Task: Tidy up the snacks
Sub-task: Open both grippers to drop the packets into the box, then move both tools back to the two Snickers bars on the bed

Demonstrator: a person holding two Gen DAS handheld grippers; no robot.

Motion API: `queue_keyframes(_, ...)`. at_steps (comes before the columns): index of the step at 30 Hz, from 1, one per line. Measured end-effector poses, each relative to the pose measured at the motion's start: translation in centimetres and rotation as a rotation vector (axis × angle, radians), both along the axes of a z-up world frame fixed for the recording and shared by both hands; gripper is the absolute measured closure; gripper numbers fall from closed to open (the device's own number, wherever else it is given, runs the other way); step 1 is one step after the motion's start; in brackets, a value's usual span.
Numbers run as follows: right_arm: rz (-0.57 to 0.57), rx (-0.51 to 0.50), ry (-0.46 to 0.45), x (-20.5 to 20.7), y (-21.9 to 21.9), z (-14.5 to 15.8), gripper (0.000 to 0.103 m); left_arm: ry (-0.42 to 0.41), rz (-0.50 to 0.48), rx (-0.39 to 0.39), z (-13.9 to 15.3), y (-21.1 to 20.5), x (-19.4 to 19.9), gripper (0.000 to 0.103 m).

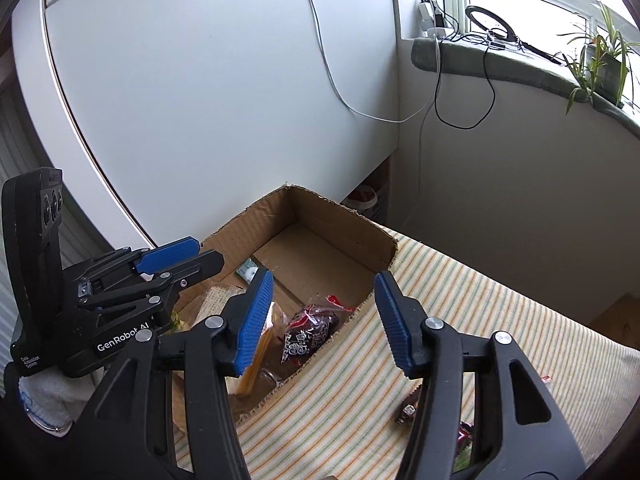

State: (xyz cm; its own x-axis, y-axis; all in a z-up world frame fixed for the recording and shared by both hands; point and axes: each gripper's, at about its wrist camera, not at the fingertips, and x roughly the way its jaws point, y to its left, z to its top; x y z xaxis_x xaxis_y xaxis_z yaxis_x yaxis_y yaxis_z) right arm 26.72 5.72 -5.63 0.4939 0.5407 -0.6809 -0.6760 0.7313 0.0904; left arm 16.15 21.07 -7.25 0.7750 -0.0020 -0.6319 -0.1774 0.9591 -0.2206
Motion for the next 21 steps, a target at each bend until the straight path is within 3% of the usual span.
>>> queue_keyframes(12,-0.074,0.024,-0.030,-1.8,-6.4,1.8,0.048,-0.042,-0.044,-0.028,0.8,-3.1,-1.9,0.069)
queue_keyframes(21,-0.203,0.021,-0.029,-2.6,-15.1,1.4,0.047,-0.055,-0.131,-0.045,1.1,-7.6,-2.4,0.069)
